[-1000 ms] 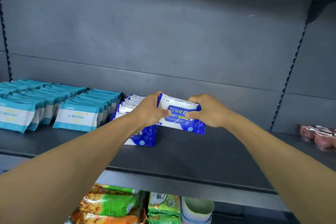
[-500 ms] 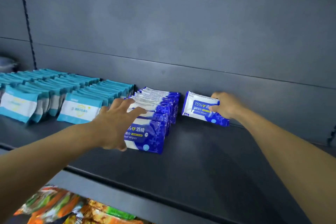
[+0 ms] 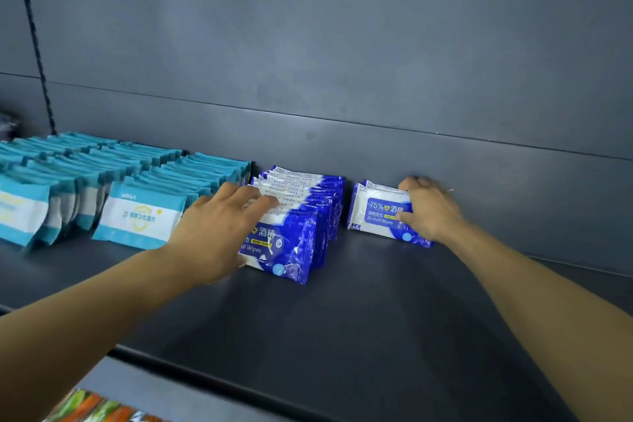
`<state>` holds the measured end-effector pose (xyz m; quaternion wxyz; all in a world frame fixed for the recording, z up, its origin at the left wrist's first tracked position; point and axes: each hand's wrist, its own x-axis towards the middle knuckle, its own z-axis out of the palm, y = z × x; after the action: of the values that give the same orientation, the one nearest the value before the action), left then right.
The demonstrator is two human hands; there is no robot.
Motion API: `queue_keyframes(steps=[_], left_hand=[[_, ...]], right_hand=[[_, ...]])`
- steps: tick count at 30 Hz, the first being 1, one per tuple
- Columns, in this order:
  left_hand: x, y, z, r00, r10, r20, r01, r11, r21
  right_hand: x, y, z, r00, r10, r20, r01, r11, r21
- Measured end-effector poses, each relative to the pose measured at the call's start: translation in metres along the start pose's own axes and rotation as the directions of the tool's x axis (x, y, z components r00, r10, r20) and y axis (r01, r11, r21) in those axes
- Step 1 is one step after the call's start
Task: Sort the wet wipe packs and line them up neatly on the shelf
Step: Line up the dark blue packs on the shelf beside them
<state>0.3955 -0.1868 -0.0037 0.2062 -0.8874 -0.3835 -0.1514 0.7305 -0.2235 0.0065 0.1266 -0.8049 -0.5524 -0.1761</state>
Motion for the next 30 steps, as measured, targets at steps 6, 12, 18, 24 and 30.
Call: queue_keyframes(steps=[6, 12, 18, 24, 30], left_hand=[[0.003, -0.002, 0.004, 0.998, 0.014, -0.065, -0.014, 1.000, 0.001], [-0.004, -0.001, 0.005, 1.000, 0.006, -0.031, -0.009, 0.994, -0.113], [-0.005, -0.001, 0.006, 1.000, -0.009, -0.018, 0.007, 0.996, -0.089], [-0.005, 0.000, 0.007, 0.999, -0.010, -0.038, 0.004, 0.989, -0.146], [-0.006, -0.001, 0.007, 0.999, -0.006, -0.037, 0.001, 0.990, -0.139]], right_hand=[[0.000, -0.007, 0.002, 0.995, 0.021, -0.096, -0.026, 0.998, -0.052], [-0.006, -0.009, 0.006, 0.995, 0.058, -0.079, -0.068, 0.989, -0.131], [-0.007, -0.006, 0.003, 0.998, 0.009, -0.063, -0.017, 0.993, -0.120], [-0.009, -0.004, 0.003, 0.997, -0.008, -0.074, 0.001, 0.996, -0.094], [-0.016, -0.006, 0.003, 0.996, 0.023, -0.092, -0.031, 0.995, -0.092]])
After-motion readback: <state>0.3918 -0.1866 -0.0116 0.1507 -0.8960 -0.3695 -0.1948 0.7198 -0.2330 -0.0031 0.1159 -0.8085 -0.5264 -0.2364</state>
